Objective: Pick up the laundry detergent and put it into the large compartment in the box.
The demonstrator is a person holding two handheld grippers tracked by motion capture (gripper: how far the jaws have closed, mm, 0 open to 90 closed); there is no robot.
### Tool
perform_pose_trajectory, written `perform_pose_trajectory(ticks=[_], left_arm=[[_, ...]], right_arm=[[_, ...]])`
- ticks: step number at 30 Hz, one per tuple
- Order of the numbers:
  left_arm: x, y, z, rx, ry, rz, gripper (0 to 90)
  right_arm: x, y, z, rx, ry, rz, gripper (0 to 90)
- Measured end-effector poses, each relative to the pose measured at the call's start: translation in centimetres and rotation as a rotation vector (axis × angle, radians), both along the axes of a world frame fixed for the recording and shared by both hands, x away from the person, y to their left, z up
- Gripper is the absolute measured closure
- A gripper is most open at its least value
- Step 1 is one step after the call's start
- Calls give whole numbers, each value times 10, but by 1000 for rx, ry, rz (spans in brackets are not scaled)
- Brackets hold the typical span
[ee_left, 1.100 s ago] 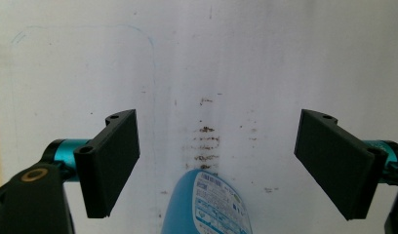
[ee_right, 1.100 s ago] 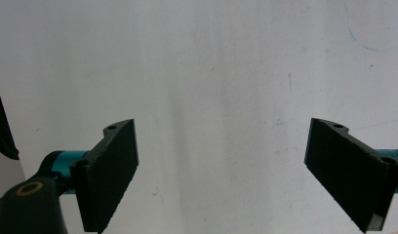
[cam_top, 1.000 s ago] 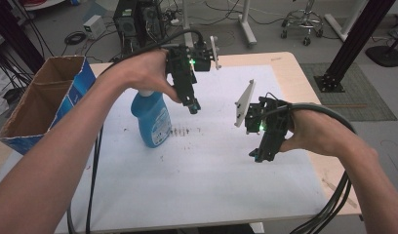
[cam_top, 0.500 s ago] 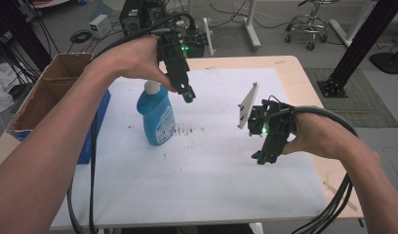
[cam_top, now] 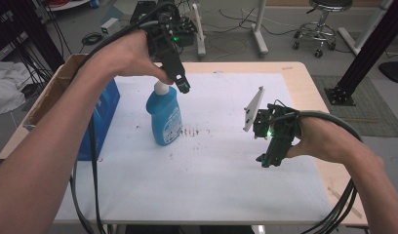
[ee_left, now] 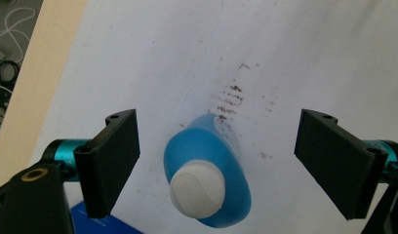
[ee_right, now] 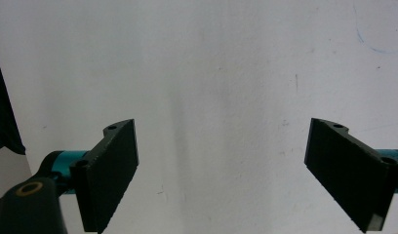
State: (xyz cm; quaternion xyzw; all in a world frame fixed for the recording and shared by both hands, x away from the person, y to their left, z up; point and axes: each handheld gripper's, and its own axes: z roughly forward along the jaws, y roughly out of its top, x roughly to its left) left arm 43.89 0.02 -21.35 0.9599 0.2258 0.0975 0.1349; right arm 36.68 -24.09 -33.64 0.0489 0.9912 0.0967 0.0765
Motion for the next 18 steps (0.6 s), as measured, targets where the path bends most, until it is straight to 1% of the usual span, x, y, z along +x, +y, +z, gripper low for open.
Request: perform_pose_trajectory(ticks=[6,7,11,12,13,14,15,16,18], left_arm=[[-3,10,1,-21,8,124,167],[-3,10,1,-21,8,124,167],[-5,15,-2,-41,14,169,167],[-6,17,-5,-44,13,190,167],[-6,17,-5,-44,13,190,167],[-6,18,-6,-49,15,203,167],[-7,21,-9,-58,18,231,167],[-7,21,-9,-58,18,231,167],[-7,24,-11,-69,14,258,167]], right_arm=[[-1,1,0,-1,-2,4,116],[-1,1,0,-1,-2,4,116],[-1,2,-1,-5,-1,8,115],[-1,2,-1,-6,-1,9,116],[-1,2,-1,-6,-2,9,115],[-1,2,-1,-6,-2,9,115],[-1,2,-1,-5,-4,15,116],[-1,2,-1,-5,-4,15,116],[-2,2,-1,-7,-4,9,115]])
